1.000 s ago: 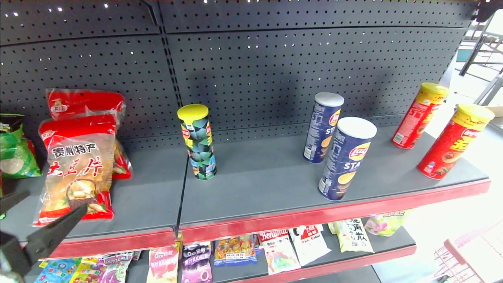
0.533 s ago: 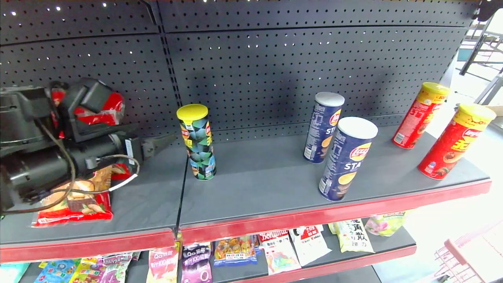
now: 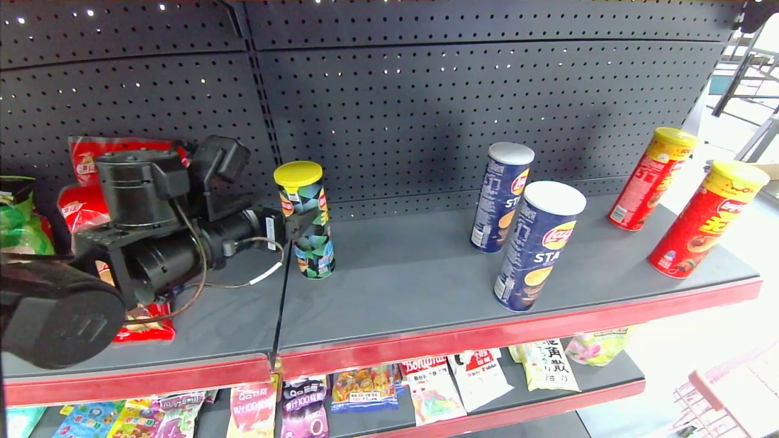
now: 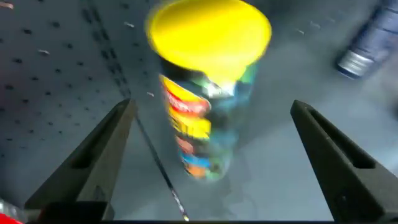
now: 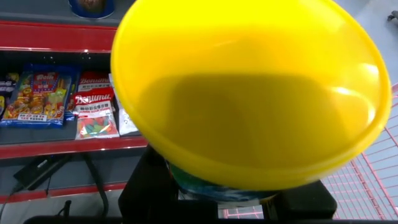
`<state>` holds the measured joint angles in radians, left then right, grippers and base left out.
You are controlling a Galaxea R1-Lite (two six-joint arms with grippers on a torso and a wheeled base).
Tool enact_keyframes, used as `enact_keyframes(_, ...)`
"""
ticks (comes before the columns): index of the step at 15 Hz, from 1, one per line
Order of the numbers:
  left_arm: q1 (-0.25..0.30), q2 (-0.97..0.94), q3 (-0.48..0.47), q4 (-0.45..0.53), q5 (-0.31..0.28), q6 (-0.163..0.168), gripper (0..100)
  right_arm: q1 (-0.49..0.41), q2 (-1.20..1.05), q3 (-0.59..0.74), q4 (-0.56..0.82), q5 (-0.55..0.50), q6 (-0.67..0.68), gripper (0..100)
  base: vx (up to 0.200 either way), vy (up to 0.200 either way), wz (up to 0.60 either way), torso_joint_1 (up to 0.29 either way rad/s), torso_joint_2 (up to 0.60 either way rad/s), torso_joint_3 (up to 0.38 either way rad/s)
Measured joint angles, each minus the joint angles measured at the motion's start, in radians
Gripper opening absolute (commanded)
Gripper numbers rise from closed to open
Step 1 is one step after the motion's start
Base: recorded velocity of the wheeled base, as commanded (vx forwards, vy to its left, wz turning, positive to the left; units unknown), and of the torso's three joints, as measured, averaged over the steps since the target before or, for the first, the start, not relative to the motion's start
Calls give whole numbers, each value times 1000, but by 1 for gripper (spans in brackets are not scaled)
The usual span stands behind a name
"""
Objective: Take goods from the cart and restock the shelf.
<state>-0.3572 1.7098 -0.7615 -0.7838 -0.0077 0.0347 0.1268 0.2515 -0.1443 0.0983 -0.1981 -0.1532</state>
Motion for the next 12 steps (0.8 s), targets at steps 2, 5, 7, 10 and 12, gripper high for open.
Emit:
enact_keyframes(2,-2,47,0,-64,22,6,100,0,4,0,0,0,7,0,0,0,0,0,0,0)
enact_keyframes(5,-16,80,-1,-68,25,7,100,-1,8,-1,0,-1,11,0,0,0,0,0,0,0)
enact_keyframes(7,-21,92,-5,-69,30,8,100,-2,9,-1,0,0,12,0,0,0,0,0,0,0)
enact_keyframes(10,-29,106,-9,-69,63,7,100,-3,12,-1,0,-1,13,0,0,0,0,0,0,0)
enact_keyframes(12,-40,116,-14,-71,89,7,100,-3,14,-1,0,-1,14,0,0,0,0,0,0,0)
